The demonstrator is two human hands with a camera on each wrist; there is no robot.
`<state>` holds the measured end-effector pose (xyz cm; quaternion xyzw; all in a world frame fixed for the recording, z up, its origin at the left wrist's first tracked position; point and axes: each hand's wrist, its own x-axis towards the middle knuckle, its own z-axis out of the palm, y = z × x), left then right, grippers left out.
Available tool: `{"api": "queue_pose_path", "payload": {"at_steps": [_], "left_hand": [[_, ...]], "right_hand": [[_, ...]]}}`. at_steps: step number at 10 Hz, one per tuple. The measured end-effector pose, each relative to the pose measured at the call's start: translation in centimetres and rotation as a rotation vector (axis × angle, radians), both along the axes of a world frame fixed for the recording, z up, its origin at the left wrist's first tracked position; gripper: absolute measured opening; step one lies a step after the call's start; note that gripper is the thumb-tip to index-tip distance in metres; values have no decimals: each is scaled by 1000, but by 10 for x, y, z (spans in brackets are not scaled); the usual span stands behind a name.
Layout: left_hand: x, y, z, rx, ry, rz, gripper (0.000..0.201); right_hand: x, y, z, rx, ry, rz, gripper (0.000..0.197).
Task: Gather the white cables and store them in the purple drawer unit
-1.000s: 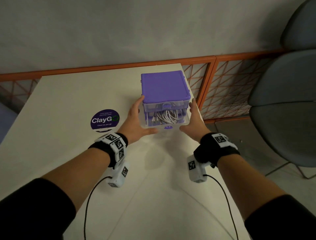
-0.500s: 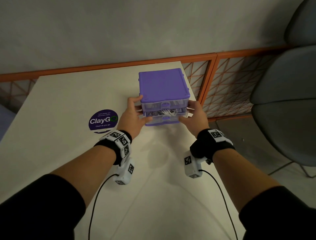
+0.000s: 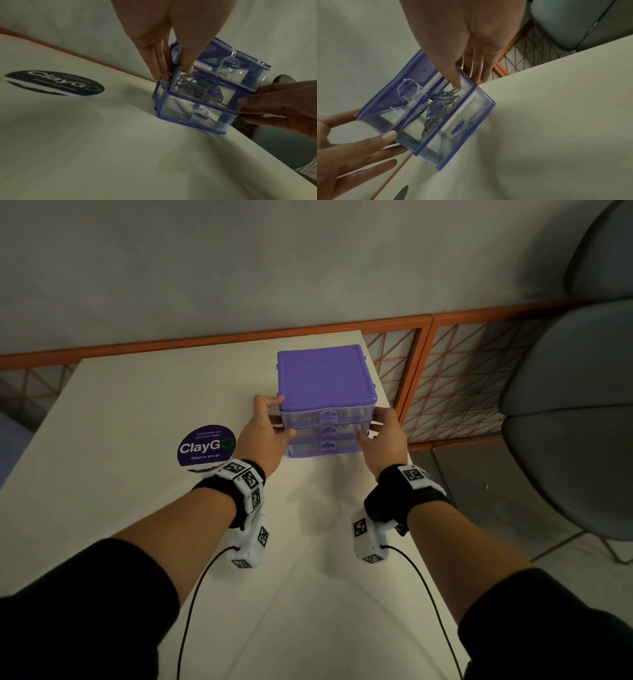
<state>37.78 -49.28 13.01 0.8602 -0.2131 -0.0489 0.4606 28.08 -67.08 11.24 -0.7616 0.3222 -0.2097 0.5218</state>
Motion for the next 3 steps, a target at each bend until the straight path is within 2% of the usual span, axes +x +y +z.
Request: {"api": "queue_pose_path", "payload": {"at_steps": [1,2,3], "left_hand": [[-3,5,4,56,33,-39,47],[-6,11,18,84,104,-94,54],[-15,23,24,99,158,-140,68]], "right_hand": [[-11,7,3,7,28,68,48],[-20,10,4,-23,110,72,59],[-42,15,-5,-77,174,66,57]]}}
